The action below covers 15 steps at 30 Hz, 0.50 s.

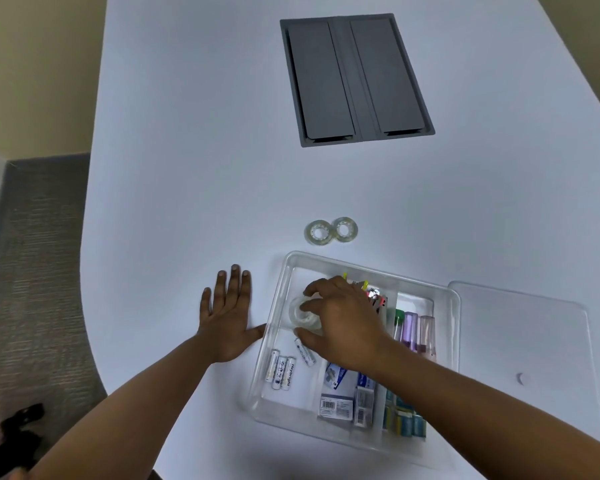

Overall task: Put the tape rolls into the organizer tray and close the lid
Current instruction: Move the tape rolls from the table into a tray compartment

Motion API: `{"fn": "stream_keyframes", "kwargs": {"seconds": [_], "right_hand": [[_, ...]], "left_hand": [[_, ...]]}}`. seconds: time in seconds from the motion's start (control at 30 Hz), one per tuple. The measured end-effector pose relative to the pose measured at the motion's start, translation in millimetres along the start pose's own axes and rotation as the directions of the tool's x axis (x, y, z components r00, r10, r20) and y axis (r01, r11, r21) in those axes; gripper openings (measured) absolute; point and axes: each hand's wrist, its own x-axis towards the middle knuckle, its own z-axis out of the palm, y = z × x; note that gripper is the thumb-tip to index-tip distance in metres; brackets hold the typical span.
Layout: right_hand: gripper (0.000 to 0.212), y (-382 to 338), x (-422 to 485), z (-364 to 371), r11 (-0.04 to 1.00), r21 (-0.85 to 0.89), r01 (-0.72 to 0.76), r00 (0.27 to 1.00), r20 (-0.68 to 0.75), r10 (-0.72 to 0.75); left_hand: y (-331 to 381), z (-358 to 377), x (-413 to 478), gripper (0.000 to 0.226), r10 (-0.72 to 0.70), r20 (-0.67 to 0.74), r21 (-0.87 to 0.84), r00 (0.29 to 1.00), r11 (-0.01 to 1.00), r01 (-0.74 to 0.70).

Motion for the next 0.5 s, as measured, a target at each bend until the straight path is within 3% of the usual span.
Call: {"fn": "stream_keyframes", "kwargs": {"seconds": [0.17,0.3,0.5], "right_hand": [[0.053,-4,1,10,0.989,-0.142,0.044,0.997,0.072,-0.034],[0.054,0,-1,12,0.995,-0.094,0.045,0.991,0.127,-0.033],[0.040,26,-16,-1,0.994,0.104,-0.028,0.988,-0.146,0.043]], "left_hand": [[-1,2,1,0.104,0.005,-0.017,0.006,1.000,1.000,-0.005],[-1,3,1,0.104,0.004,-0.026,0.007,1.000,1.000,-0.004],[-2,4,-1,0.102,0.017,-0.050,-0.011,0.999,1.000,-0.017]]}}
